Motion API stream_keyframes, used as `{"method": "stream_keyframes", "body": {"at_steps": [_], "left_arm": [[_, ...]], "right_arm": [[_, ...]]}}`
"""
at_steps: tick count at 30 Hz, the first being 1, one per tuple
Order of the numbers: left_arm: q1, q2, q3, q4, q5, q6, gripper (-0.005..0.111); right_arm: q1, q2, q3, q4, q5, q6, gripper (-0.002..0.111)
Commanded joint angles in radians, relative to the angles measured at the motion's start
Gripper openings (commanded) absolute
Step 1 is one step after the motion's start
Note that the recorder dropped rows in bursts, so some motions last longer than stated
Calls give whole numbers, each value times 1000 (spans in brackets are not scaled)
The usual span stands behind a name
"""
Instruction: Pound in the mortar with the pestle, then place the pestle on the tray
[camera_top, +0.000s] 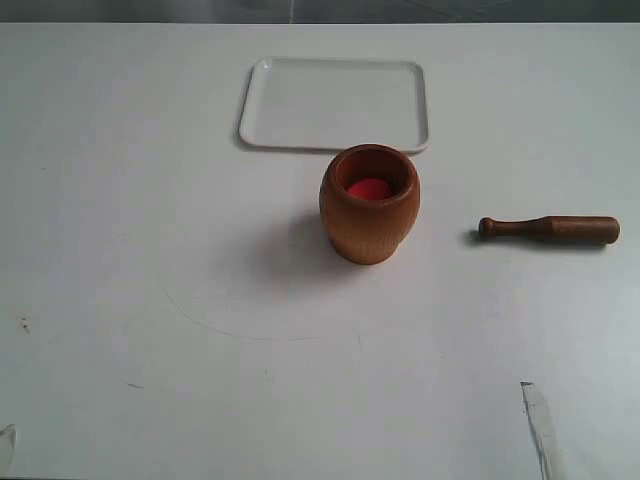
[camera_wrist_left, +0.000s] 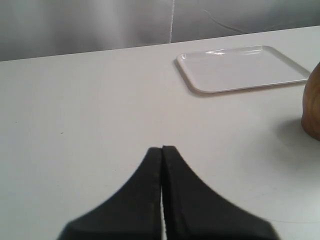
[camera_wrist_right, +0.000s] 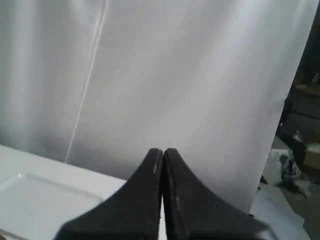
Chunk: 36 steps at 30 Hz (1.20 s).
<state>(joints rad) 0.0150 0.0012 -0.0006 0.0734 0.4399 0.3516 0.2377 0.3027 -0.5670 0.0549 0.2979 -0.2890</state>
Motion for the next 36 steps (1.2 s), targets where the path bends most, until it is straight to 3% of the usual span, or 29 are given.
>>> {"method": "stream_keyframes", "body": {"at_steps": [1,7,12,17,21,29,36], "left_arm": [[-8,-1,1,-7,-3,-8,0],[-8,-1,1,-7,-3,-8,0],[-8,-1,1,-7,-3,-8,0],[-8,-1,1,-7,-3,-8,0],[-8,-1,1,-7,-3,-8,0],[-8,-1,1,-7,-3,-8,0],[-8,-1,1,-7,-3,-8,0]], "right_arm": [[-5,151,-49,-12,43,-58,0],[-5,410,-121,-12,133,-188,0],[-5,652,-235,-6,319,-318,0],[-5,865,-309,127,482,-595,0],[-5,984,-314,245,488,-769,0],[-5,1203,-316,241,495,-906,0],[69,1334,-320,76,420,-948,0]]}}
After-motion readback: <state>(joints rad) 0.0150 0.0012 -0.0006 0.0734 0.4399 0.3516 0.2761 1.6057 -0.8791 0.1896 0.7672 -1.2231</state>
